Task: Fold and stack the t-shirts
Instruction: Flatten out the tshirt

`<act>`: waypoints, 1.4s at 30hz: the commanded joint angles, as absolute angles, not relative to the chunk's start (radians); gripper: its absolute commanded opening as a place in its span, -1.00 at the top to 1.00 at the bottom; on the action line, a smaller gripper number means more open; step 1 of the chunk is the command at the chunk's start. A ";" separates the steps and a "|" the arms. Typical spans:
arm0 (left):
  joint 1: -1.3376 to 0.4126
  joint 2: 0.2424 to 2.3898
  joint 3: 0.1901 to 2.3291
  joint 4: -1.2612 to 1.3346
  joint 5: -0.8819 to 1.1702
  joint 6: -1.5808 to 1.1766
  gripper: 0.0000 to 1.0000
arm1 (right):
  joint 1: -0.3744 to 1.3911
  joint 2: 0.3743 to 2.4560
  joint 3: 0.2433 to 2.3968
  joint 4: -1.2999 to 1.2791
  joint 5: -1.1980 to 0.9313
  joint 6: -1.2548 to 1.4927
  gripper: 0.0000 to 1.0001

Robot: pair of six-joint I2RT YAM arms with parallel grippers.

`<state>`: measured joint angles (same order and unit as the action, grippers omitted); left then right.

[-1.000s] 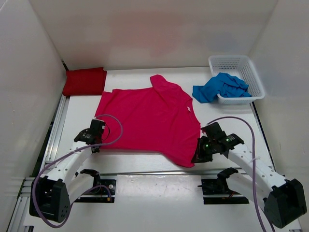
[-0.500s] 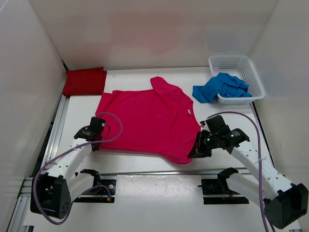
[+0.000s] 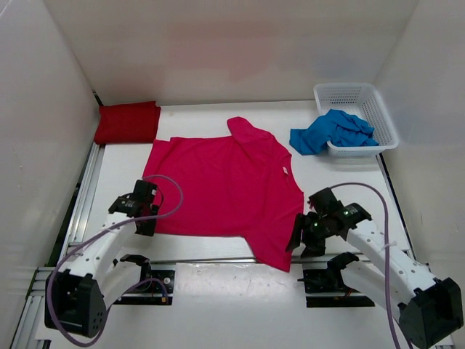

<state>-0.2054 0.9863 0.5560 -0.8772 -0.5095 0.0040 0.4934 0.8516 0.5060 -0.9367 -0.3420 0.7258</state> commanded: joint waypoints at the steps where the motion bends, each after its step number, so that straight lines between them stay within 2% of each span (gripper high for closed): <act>1: -0.201 0.907 0.577 -1.063 -0.444 0.000 -0.91 | 0.488 0.841 0.687 -0.988 -0.184 0.709 -0.25; 4: -0.183 0.847 0.621 -1.103 -0.431 0.000 -1.00 | 0.488 0.924 0.816 -0.999 -0.066 0.669 -0.25; 5: -0.172 0.838 0.636 -1.070 -0.451 0.000 -1.00 | 0.479 0.955 0.839 -0.999 0.007 0.646 -0.28; 8: -0.138 0.883 0.721 -0.905 -0.451 0.000 -1.00 | 0.434 1.104 0.903 -0.941 0.052 0.586 -0.30; 12: -0.069 1.078 0.873 -0.786 -0.347 0.000 -1.00 | 0.322 1.284 0.948 -0.816 -0.011 0.485 -0.28; 17: -0.049 1.404 1.034 -0.715 -0.315 0.000 -0.84 | 0.189 1.526 0.971 -0.718 -0.067 0.459 -0.28; 20: -0.049 1.509 1.057 -0.666 -0.314 0.000 -0.81 | 0.167 1.627 0.971 -0.666 -0.133 0.468 -0.31; 21: -0.049 1.560 1.057 -0.651 -0.331 0.000 -0.78 | 0.167 1.655 0.971 -0.655 -0.133 0.468 -0.23; 22: -0.049 1.583 1.057 -0.632 -0.368 0.000 -0.78 | 0.167 1.664 0.971 -0.640 -0.144 0.478 0.03; 24: -0.049 1.643 1.029 -0.588 -0.405 0.000 -0.78 | 0.167 1.678 0.945 -0.629 -0.153 0.492 0.36; 25: -0.049 1.661 1.016 -0.588 -0.416 0.000 -0.76 | 0.167 1.689 0.945 -0.629 -0.167 0.503 0.77; 27: -0.038 1.686 0.994 -0.578 -0.416 0.000 -0.76 | 0.144 1.689 0.904 -0.629 -0.167 0.503 1.00; 33: -0.058 1.651 0.896 -0.578 -0.394 0.000 -0.76 | -0.020 1.484 0.726 -0.620 -0.158 0.655 1.00; 39: -0.087 1.516 0.749 -0.578 -0.403 0.000 -0.76 | -0.063 1.231 0.586 -0.672 -0.014 0.776 1.00; 40: -0.087 1.496 0.733 -0.587 -0.403 0.000 -0.79 | -0.063 1.207 0.586 -0.672 -0.014 0.776 0.90; 42: -0.087 1.430 0.719 -0.597 -0.388 0.000 -0.85 | -0.063 1.181 0.590 -0.672 -0.031 0.763 0.46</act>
<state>-0.0868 1.4815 0.7692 -0.5240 -0.4034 0.0002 -0.0536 1.2213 0.5797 -0.6575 -0.0940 0.7330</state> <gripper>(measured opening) 0.914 0.215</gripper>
